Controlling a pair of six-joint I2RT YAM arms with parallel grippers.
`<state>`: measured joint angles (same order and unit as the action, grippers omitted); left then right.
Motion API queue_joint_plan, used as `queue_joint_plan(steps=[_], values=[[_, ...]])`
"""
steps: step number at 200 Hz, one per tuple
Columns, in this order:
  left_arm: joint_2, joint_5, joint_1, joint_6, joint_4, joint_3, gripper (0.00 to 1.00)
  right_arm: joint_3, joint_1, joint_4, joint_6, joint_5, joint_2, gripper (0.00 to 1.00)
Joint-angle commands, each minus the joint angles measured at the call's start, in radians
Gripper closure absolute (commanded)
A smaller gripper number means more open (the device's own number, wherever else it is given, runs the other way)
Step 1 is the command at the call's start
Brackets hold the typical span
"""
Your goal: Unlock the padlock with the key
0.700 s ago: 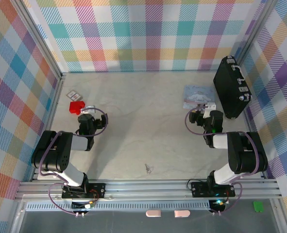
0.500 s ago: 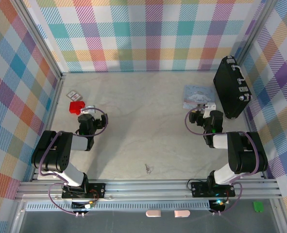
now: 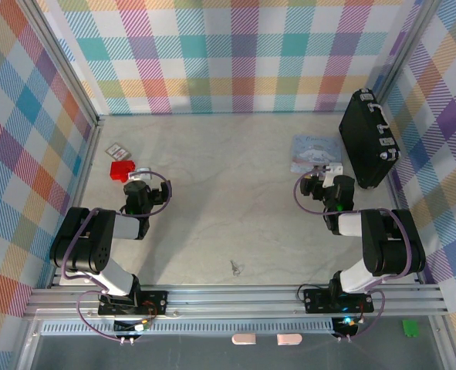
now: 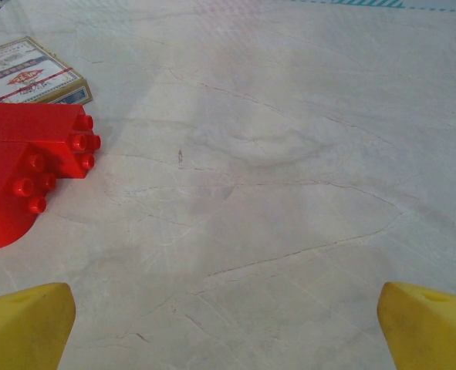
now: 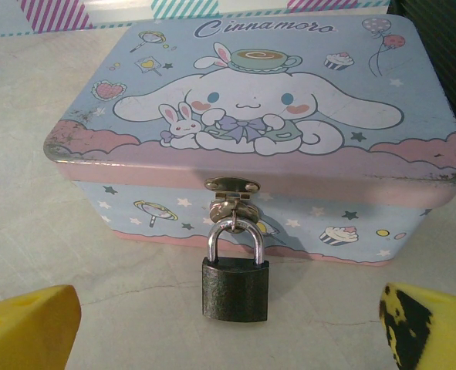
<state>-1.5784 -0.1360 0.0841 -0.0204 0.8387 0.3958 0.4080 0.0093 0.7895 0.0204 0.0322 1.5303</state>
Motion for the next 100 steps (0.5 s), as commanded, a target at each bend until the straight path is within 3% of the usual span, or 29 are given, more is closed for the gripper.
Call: queue_joint_plan(steps=[1, 61, 100], values=[[0.050, 0.030, -0.005, -0.020, -0.022, 0.019, 0.00, 0.000, 0.002, 0.033, -0.010, -0.024, -0.011, 0.01], [0.331, -0.043, 0.013, 0.032, -0.261, 0.018, 0.00, 0.016, 0.014, -0.152, 0.001, 0.015, -0.213, 0.01], [0.571, -0.097, 0.016, 0.226, -0.606, 0.145, 0.00, 0.111, 0.019, -0.525, 0.179, 0.029, -0.494, 0.01]])
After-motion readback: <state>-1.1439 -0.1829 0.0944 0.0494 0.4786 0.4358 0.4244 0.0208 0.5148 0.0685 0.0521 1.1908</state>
